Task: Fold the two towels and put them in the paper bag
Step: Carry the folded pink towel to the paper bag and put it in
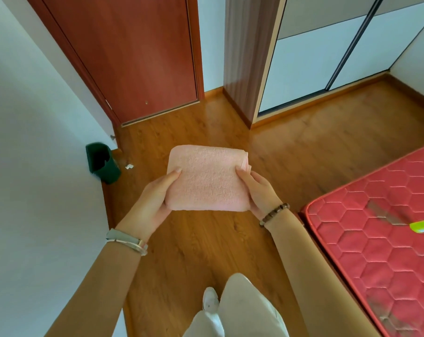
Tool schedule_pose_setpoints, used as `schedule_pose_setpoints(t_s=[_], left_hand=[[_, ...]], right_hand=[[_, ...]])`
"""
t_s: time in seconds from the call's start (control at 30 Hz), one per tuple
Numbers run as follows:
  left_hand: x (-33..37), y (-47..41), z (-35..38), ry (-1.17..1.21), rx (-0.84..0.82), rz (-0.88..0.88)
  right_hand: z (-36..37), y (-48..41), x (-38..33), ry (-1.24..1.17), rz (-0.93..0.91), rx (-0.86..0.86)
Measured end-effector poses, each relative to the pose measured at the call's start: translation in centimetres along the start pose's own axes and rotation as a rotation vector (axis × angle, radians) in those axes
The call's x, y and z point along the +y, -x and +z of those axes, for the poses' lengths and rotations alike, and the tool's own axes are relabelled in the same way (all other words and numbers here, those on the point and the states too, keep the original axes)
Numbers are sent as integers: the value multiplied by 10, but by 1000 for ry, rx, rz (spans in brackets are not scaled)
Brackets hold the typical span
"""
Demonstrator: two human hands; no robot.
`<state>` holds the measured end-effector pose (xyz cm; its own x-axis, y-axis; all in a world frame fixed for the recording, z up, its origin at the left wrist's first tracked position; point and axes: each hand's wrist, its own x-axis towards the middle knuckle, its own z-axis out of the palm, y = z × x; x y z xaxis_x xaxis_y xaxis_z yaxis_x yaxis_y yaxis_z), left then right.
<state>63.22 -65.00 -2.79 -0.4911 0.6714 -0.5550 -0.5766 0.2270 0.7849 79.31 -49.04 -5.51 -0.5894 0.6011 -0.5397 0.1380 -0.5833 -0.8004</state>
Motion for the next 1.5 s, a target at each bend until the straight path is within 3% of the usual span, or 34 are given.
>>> schedule_pose_setpoints(t_s=[0.4, 0.9, 1.23, 1.5], left_hand=[[67, -139, -3, -1, -55, -51], [204, -315, 71, -74, -114, -48], [245, -420, 153, -250, -340, -131], [272, -488, 262, -370, -578, -226]], right_hand=[[19, -116, -59, 4, -11, 61], [11, -278, -194, -57, -53, 155], [-47, -318, -240, -176, -126, 328], [-103, -344, -270, -294, -241, 577]])
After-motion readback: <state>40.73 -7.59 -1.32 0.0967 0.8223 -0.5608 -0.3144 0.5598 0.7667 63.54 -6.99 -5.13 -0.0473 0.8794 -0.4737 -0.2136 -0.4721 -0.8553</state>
